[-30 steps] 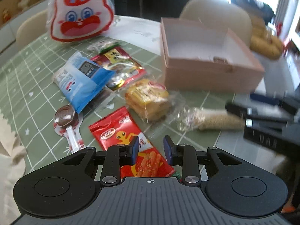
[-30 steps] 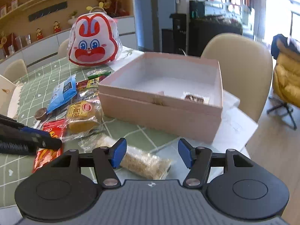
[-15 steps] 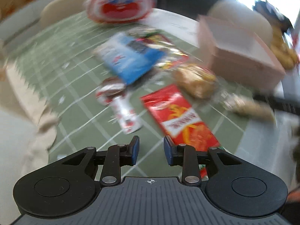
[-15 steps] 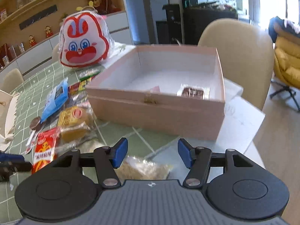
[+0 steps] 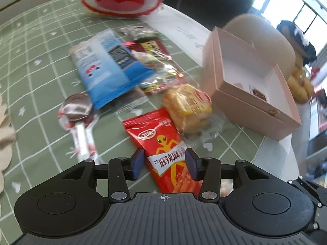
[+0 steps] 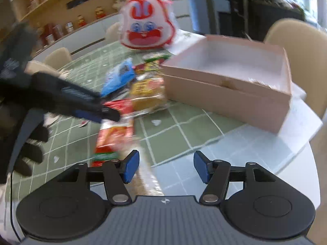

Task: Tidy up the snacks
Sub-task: 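Lower the rice-cracker bar onto the table with the right tool while the left tool lifts the red packet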

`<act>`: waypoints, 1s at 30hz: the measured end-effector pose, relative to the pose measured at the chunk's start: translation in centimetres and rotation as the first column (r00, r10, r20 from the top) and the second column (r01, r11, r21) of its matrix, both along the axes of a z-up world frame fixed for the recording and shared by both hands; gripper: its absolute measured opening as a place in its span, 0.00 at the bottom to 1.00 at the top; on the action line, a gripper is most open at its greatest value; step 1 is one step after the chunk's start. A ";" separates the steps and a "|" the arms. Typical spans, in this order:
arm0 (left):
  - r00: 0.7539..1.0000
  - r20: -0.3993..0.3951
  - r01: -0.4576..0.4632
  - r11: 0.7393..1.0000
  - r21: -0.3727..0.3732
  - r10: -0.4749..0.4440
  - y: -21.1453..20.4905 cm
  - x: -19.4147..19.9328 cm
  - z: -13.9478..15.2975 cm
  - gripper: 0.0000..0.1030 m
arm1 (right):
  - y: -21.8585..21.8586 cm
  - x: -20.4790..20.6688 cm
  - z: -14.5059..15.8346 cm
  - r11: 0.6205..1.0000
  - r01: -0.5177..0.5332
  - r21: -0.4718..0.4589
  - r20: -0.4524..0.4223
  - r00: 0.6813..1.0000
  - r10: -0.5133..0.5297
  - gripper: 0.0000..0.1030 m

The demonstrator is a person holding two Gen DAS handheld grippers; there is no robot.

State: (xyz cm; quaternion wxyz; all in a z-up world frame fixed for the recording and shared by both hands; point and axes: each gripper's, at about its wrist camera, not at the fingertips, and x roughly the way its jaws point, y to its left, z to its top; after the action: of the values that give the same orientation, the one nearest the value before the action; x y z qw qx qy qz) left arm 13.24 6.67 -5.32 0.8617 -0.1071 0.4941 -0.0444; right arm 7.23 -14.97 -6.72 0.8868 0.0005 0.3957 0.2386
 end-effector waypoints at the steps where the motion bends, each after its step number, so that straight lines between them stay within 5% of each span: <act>1: 1.000 -0.001 0.006 1.000 0.005 -0.006 -0.1 0.2 -0.1 0.48 | 0.2 -0.3 0.0 0.999 -0.032 -0.008 0.005 0.999 0.032 0.58; 8: 1.000 0.021 -0.020 1.000 -0.010 0.020 1.6 -0.9 0.5 0.47 | 2.3 -0.9 -0.2 0.991 -0.121 -0.065 0.015 0.992 0.122 0.58; 11: 0.998 0.016 -0.067 0.997 -0.044 0.068 3.5 -1.9 0.5 0.47 | 3.4 -0.4 -0.4 0.981 -0.042 -0.191 0.085 0.995 0.059 0.56; 17: 0.992 0.010 -0.123 0.987 -0.105 0.125 6.2 -3.3 0.4 0.47 | 5.4 2.1 -0.2 0.957 0.047 -0.287 0.214 0.977 0.016 0.50; 20: 0.991 0.007 -0.133 0.983 -0.123 0.135 6.7 -3.5 0.4 0.47 | 7.1 3.5 -1.2 0.947 -0.011 -0.320 0.178 0.981 0.071 0.48; 23: 0.992 0.014 -0.122 0.986 -0.117 0.125 6.7 -3.7 0.4 0.47 | 8.1 2.6 -1.0 0.956 -0.143 -0.254 0.107 0.979 0.175 0.47; 26: 0.996 0.016 -0.088 0.993 -0.084 0.090 5.7 -3.4 0.3 0.47 | 8.1 0.5 -0.4 0.947 -0.277 -0.162 0.059 0.955 0.289 0.47; 30: 0.997 0.060 0.039 0.995 0.092 -0.044 2.3 -2.9 0.1 0.47 | 6.5 -1.1 0.3 0.961 -0.202 -0.186 0.100 0.970 0.224 0.50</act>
State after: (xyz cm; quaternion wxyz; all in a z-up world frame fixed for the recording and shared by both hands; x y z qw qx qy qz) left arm 10.31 8.96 -5.20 0.8794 -0.0563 0.4707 -0.0433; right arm 6.17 -8.52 -6.45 0.8748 -0.1343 0.3588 0.2967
